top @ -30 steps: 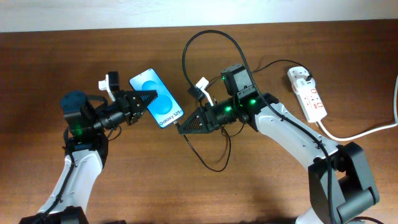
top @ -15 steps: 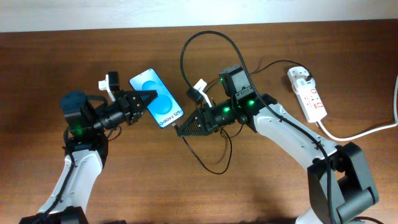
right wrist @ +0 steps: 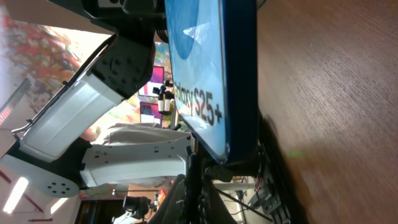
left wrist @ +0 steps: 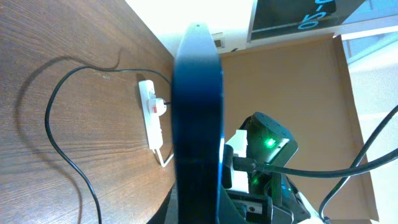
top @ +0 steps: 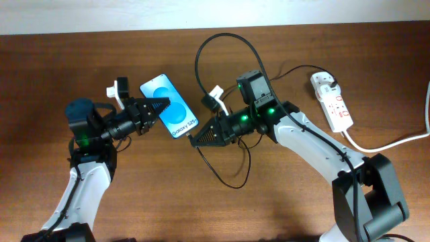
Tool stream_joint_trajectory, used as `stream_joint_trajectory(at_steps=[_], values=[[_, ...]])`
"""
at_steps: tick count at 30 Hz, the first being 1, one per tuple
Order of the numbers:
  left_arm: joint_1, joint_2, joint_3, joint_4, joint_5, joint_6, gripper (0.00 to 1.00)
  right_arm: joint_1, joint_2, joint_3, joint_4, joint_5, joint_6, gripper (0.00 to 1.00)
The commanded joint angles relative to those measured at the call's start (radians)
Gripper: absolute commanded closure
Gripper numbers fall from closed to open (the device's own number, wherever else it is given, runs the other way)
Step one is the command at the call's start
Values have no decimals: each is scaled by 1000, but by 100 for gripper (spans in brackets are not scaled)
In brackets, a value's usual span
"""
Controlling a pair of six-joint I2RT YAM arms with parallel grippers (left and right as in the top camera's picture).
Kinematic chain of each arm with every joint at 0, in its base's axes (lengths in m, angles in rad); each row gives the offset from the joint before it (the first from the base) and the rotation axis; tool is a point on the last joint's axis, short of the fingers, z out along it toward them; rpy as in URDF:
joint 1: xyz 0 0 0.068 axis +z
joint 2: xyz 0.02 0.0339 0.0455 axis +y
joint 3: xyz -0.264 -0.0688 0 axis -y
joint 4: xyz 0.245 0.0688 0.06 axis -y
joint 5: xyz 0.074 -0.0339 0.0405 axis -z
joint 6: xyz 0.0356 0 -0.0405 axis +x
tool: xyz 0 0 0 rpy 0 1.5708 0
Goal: Plug charger to phone and switch on socket
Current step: 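Press the cable plug further into the port while left gripper holds phone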
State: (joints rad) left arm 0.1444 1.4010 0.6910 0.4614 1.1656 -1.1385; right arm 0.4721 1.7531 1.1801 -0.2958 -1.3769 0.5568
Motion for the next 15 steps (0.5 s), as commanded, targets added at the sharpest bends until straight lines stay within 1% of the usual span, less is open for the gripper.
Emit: stream_joint_trajectory(at_steps=[1,4,15], values=[[0,-8,12,10,40,0,100,6,-13,10,7,2,2,96],[0,-8,12,10,43,0,100,5,-13,10,-8,31,11,96],[0,-8,12,9,51,0,100,5,-13,10,2,16,1,96]])
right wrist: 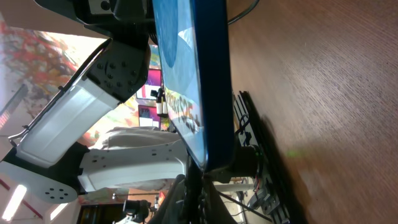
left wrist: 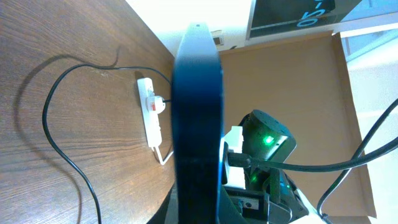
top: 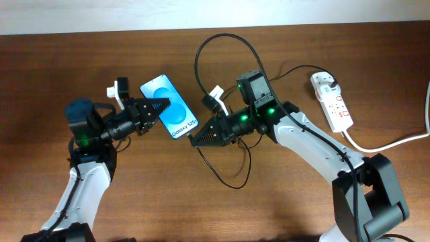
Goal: Plug charger to phone and switch on socket
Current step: 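Press the cable plug further into the port while left gripper holds phone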
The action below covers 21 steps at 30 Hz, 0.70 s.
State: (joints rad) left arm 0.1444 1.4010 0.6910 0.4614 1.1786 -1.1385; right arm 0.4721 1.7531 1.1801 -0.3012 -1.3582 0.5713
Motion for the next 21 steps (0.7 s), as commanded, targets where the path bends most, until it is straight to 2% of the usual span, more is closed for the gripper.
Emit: stream_joint_trajectory(at_steps=[1,12,21], values=[[0,-8,12,9,39,0,100,5,-13,10,7,-3,-13,96],[0,-8,12,9,48,10,100,4,-13,10,31,-17,-16,96],[0,-8,11,10,144,10,100,4,-13,10,39,60,-15,96]])
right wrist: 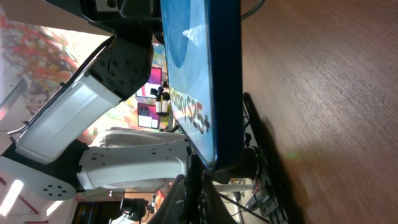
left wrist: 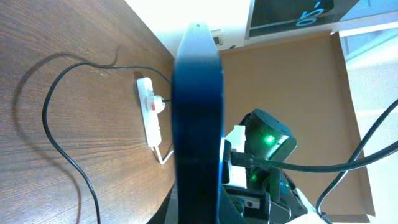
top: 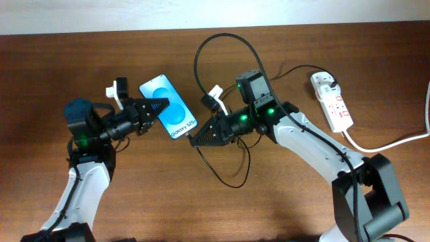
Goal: Plug charger to phone and switch on socket
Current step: 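Press the cable plug further into the port while left gripper holds phone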
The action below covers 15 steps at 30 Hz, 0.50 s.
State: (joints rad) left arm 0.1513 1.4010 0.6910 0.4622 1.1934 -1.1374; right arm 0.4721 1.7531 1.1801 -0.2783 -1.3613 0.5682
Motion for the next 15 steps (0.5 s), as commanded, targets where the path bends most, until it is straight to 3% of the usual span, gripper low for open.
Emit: stream_joint_trajectory(at_steps=[1,6,15], values=[[-7,-8,12,9,145,9,100,4,-13,10,23,63,-9,96],[-7,-8,11,8,176,9,100,4,-13,10,127,69,48,96],[-7,-8,12,9,171,9,100,40,-13,10,122,117,51,96]])
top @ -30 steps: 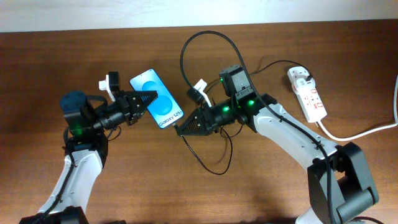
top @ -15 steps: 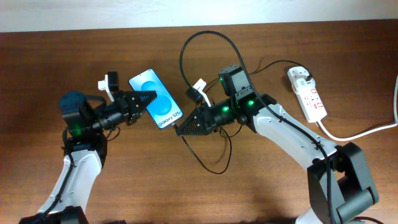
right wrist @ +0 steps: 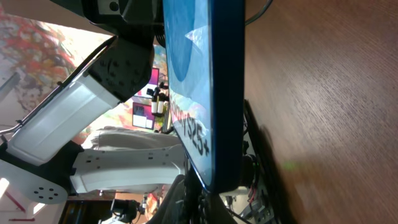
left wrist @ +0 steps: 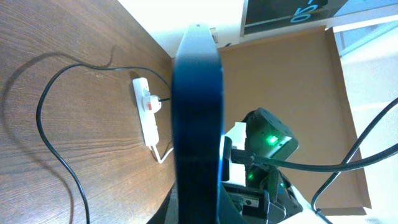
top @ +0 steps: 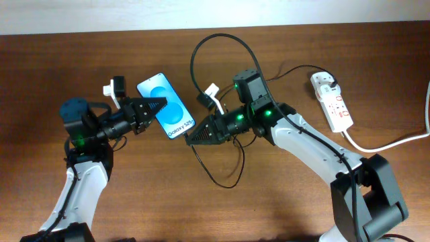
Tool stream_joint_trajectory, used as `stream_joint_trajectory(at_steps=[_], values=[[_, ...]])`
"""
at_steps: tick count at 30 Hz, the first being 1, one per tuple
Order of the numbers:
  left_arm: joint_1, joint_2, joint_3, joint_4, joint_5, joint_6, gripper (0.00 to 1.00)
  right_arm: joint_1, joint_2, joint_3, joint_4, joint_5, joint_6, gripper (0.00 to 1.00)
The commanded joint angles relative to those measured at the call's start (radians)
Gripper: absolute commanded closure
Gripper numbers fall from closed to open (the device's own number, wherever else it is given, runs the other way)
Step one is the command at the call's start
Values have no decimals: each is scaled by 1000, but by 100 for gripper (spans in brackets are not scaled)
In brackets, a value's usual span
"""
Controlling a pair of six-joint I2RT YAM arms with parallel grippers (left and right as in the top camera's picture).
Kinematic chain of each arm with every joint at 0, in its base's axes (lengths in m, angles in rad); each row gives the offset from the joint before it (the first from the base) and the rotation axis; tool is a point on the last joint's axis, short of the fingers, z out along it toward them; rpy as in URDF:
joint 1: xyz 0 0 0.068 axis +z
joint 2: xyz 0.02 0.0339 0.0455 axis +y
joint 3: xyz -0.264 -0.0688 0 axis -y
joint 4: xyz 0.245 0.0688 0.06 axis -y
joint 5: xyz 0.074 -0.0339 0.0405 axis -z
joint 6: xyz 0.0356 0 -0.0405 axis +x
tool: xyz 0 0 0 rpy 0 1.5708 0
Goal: Plug charger to phone and switch on socket
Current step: 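Press the cable plug further into the port while left gripper holds phone, then open the right gripper and pull it away from the plugged phone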
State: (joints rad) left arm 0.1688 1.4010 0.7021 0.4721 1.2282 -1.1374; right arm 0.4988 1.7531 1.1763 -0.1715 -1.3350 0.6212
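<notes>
The phone (top: 170,113), blue screen up, hangs above the table with my left gripper (top: 157,106) shut on its left edge. In the left wrist view the phone (left wrist: 199,106) fills the centre edge-on. My right gripper (top: 191,139) is shut on the plug end of the black charger cable (top: 195,54), right at the phone's lower end. The right wrist view shows the phone (right wrist: 208,93) very near, its bottom end just over my right gripper (right wrist: 200,200); the plug itself is hidden there. The white socket strip (top: 332,101) lies far right.
The black cable loops over the table behind and under my right arm and runs to an adapter in the socket strip (left wrist: 145,112). A white lead (top: 390,142) leaves the strip toward the right edge. The brown table (top: 201,208) extends to the front.
Both grippers and the phone have shifted slightly to the left. The right gripper with the plug now sits tighter against the phone's lower end.
Throughout, my left gripper held the phone above the table and my right gripper held the cable's plug end just below the phone's bottom edge. The phone's angle to the right wrist view varied slightly between moments, and now both have shifted a little left.
</notes>
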Motion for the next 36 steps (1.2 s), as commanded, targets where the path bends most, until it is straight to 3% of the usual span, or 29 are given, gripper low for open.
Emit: stream_joint_trajectory(at_steps=[1,7,12,17,22,29,36], values=[[-25,-8,0,-1,136,9,100,15,-13,13,11,92,-2,96],[-27,-8,0,-1,195,36,100,26,-12,13,12,117,-3,96],[-113,-8,0,-1,227,78,100,21,-12,13,57,117,7,96],[-122,-8,0,-2,343,107,100,-29,-13,14,110,117,50,96],[-131,-8,0,-2,346,121,100,-75,-13,20,109,126,46,96],[-252,-8,-1,-2,346,144,100,-106,-13,43,128,143,46,96],[-261,-8,-14,-18,346,145,100,-107,-16,87,129,116,68,96]])
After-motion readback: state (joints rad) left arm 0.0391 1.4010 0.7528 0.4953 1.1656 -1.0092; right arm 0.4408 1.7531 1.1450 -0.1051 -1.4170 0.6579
